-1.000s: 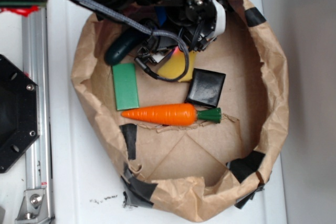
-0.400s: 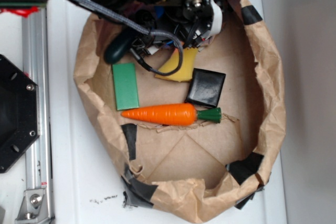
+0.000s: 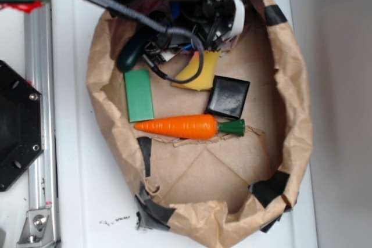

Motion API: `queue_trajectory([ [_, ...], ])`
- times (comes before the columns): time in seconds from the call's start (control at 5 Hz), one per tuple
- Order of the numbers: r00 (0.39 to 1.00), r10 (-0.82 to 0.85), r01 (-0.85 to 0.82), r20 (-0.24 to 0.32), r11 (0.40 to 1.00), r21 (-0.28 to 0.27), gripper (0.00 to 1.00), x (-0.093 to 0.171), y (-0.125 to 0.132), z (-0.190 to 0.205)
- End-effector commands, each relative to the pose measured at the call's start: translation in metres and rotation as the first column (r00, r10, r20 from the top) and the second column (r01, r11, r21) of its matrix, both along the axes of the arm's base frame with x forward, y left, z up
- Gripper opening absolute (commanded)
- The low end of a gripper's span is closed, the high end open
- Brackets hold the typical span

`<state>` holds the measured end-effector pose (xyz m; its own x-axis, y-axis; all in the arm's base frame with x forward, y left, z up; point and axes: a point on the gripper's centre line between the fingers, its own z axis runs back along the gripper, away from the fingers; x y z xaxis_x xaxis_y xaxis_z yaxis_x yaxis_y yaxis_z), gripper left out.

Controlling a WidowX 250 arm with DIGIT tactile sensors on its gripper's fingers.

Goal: Grab the blue block.

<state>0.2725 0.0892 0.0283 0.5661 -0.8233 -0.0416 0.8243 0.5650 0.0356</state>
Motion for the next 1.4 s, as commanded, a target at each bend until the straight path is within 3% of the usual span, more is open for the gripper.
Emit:
queue_trajectory([
  [0.0, 0.995, 0.042, -0.041, 0.088, 0.999, -0.008, 0.00, 0.014, 0.009, 0.006],
  [0.2, 0.994, 0.049, -0.046, 0.095, 0.998, -0.037, 0.00, 0.018, 0.008, 0.004],
  [0.4, 0.995, 0.063, -0.055, 0.077, 0.993, -0.102, 0.00, 0.027, 0.011, -0.007],
  [0.8, 0.995, 0.049, -0.043, 0.089, 0.996, -0.073, 0.00, 0.029, 0.009, -0.005],
  [1.0, 0.984, 0.090, -0.085, 0.154, 0.996, -0.038, 0.00, 0.027, 0.002, 0.027],
  [1.2, 0.935, 0.262, -0.244, 0.240, 0.964, -0.102, 0.00, 0.031, -0.016, 0.077],
])
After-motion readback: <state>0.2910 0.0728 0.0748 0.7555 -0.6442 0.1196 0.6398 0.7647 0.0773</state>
